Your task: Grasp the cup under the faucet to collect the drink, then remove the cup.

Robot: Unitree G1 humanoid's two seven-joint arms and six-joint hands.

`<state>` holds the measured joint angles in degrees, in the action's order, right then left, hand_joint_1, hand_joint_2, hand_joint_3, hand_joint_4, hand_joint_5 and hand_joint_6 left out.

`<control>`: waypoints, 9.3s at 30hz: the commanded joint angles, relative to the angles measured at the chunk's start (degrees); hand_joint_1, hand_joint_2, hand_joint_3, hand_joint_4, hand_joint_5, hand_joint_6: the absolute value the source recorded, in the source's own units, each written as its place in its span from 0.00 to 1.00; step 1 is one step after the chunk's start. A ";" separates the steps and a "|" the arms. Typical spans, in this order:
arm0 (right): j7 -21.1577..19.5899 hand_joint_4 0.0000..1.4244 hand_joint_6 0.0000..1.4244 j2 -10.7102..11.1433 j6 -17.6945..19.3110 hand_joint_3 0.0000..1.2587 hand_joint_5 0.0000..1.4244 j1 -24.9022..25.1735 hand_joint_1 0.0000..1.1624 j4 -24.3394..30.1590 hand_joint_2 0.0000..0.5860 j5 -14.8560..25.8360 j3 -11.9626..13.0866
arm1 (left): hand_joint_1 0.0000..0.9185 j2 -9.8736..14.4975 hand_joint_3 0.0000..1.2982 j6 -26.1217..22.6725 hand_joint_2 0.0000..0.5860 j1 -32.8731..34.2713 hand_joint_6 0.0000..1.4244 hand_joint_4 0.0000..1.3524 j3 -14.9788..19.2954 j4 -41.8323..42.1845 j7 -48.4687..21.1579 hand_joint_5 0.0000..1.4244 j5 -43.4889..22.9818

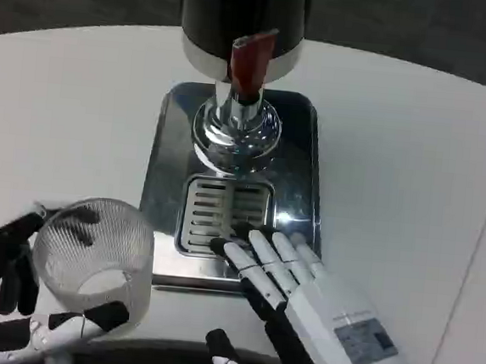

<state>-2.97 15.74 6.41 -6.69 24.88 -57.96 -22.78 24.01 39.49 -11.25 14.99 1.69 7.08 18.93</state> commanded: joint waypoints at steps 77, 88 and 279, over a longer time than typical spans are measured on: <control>1.84 0.05 0.00 -2.13 -0.69 0.13 0.03 -16.13 0.33 13.76 0.88 0.01 6.48 | 0.65 -2.95 0.76 -6.40 0.17 44.58 0.94 0.80 -24.72 -43.03 23.15 0.86 18.45; 2.36 0.06 0.03 -2.75 -1.11 0.14 0.06 -15.68 0.33 13.34 0.88 0.41 6.82 | 0.63 -1.98 0.72 -6.34 0.14 46.35 0.85 0.73 -27.74 -48.15 24.31 0.80 17.50; -8.76 0.00 0.02 -19.71 -11.00 0.00 0.00 28.67 0.58 -33.08 0.30 29.09 6.31 | 0.00 17.18 0.00 -21.03 0.31 35.07 0.04 0.00 -10.84 12.26 -46.61 0.06 -22.75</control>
<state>-11.09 -3.22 -5.32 21.41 -6.57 -29.64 -16.19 39.91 19.30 25.94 4.31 14.20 -38.38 -4.21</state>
